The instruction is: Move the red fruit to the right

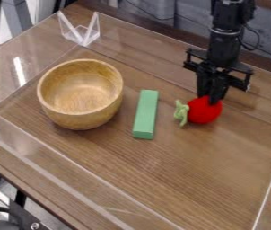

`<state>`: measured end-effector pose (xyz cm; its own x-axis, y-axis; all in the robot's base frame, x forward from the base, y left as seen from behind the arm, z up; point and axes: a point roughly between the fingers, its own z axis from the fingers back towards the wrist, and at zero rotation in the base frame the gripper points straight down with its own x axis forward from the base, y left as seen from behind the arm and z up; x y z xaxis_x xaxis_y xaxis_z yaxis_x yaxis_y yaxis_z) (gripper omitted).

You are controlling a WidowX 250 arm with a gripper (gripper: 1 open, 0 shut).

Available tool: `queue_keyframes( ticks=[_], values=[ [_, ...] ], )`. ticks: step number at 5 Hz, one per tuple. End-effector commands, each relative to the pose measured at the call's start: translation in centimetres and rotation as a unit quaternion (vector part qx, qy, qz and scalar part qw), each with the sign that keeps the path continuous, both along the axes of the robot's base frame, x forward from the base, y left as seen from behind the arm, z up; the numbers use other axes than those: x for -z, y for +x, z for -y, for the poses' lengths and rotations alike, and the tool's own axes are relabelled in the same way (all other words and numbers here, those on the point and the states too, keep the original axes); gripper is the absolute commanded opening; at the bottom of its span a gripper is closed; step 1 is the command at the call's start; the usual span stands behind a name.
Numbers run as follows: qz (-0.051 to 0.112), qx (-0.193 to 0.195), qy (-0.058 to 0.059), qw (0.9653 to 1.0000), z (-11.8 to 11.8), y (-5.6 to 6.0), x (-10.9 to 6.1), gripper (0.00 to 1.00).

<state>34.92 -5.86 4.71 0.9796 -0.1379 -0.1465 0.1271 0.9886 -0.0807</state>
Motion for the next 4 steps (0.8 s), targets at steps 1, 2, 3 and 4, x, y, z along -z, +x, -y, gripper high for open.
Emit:
queue_keyframes(
  ticks=[1, 2, 3, 4],
  values=[
    [0.048, -0.010, -0.005, 0.9988, -0.9, 0.2, -3.5, 1.00],
    [0.072, -0.013, -0.007, 0.9973, -1.3, -0.3, -5.3, 1.00],
    [0.107, -0.019, -0.008, 0.9941, -2.4, -1.3, -7.5, 1.00],
    [0.121, -0.022, -0.008, 0.9923, -4.0, -1.5, -8.0, 1.00]
  ],
)
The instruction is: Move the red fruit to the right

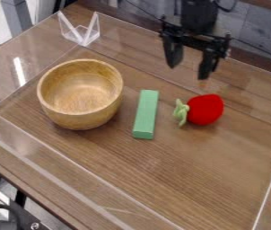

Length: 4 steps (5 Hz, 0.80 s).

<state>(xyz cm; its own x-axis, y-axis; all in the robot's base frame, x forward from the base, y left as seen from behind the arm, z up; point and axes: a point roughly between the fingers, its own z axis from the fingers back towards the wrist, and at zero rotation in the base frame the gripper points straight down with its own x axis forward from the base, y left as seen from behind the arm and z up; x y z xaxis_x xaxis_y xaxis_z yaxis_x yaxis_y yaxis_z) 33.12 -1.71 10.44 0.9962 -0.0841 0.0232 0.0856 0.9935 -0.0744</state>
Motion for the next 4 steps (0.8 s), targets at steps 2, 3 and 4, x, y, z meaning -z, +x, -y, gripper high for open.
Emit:
queue_keyframes(
  ticks=[2, 3, 4],
  values=[
    [0.057, 0.012, -0.005, 0.9983, -0.4, 0.3, -1.4, 1.00],
    [0.060, 0.016, -0.008, 0.9980, -0.1, 0.6, -0.8, 1.00],
    [0.060, 0.021, -0.007, 0.9980, 0.1, 0.9, 0.0, 1.00]
  ],
)
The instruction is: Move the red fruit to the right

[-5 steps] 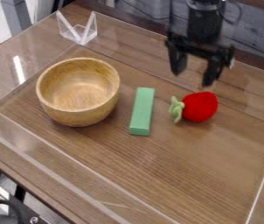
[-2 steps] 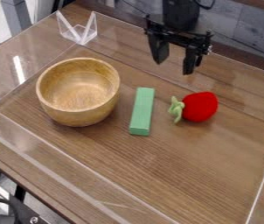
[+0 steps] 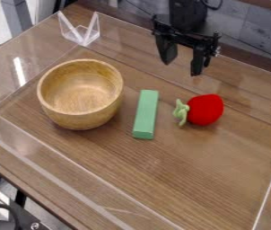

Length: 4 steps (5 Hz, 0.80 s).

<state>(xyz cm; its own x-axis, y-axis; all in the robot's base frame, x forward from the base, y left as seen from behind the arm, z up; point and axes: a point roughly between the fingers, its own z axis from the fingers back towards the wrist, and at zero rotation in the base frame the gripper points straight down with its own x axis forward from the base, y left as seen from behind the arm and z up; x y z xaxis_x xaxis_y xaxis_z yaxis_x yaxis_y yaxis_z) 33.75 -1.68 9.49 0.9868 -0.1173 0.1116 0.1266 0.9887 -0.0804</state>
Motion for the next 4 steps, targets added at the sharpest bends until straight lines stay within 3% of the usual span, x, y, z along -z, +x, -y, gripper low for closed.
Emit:
queue_keyframes(
  ticks=[1, 4],
  values=[
    [0.015, 0.006, 0.002, 0.9999, 0.22, 0.35, -0.30, 1.00],
    [0.025, 0.003, 0.011, 0.9996, -0.14, 0.70, 0.26, 1.00]
  ],
)
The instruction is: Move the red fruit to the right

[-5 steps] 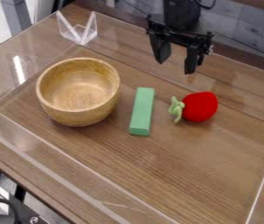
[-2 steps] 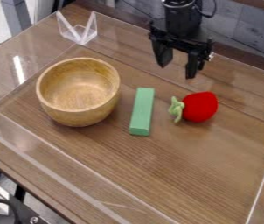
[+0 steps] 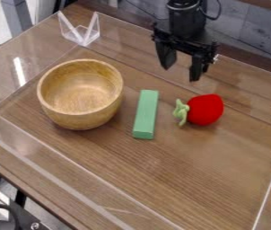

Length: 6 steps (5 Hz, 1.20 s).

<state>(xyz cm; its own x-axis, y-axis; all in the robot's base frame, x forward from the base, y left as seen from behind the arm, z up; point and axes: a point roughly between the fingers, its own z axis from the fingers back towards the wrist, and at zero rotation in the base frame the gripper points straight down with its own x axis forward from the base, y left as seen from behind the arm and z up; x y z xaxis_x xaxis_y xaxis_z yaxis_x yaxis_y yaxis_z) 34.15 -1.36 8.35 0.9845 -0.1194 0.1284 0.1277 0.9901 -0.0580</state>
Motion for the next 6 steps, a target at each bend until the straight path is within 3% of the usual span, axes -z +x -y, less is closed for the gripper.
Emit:
queue_keyframes(
  ticks=[1, 6],
  values=[
    [0.017, 0.001, 0.002, 0.9999, 0.07, 0.34, -0.81, 1.00],
    [0.039, -0.025, 0.003, 0.9989, -0.56, 0.43, -1.41, 1.00]
  ],
)
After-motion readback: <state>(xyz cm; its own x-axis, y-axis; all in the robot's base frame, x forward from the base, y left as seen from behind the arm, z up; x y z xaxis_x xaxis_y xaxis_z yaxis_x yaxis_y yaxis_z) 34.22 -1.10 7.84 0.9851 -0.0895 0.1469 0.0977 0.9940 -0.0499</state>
